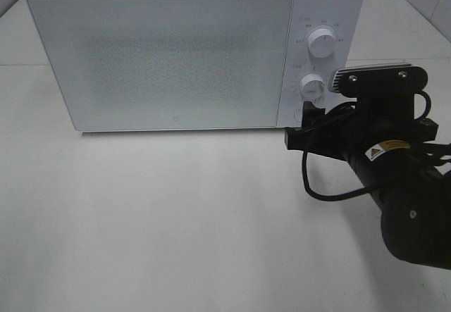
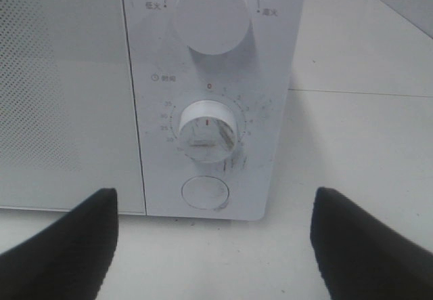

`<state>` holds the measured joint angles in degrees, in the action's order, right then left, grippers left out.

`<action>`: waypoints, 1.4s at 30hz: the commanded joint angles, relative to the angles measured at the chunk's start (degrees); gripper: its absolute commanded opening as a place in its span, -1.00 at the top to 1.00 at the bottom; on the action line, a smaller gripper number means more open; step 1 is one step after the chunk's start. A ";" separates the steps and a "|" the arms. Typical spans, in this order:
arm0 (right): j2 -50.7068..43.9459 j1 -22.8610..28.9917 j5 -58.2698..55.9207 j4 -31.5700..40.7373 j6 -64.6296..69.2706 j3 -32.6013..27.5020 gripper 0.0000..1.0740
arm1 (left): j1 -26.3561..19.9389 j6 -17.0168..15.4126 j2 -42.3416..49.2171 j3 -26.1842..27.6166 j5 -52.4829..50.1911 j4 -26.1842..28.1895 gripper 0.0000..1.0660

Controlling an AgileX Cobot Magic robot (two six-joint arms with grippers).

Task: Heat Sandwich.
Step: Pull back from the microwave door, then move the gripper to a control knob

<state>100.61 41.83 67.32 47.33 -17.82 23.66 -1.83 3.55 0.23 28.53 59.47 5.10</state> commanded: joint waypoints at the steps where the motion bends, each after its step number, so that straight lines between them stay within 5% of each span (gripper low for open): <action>1: 1.66 -1.83 -1.15 -2.75 0.17 2.69 -0.42 | -0.17 -0.06 1.60 -0.17 -0.11 0.17 -0.90; 23: 11.40 -11.69 -8.31 -11.12 1.72 16.84 -0.42 | -0.17 -0.06 1.60 -0.17 -0.11 0.17 -0.90; 35: 12.66 -11.86 -8.31 -11.23 1.72 17.76 -0.42 | -0.17 -0.06 1.60 -0.17 -0.11 0.17 -0.90; 39: 12.66 -11.86 -8.42 -11.29 1.72 17.76 -0.32 | -0.17 -0.06 1.60 -0.17 -0.11 0.17 -0.90; 42: 12.66 -11.86 -8.42 -11.17 1.72 17.76 0.03 | -0.17 -0.06 1.60 -0.17 -0.11 0.17 -0.90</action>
<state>113.45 30.19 59.13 36.38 -16.39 40.85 -1.83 3.55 0.23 28.53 59.47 5.10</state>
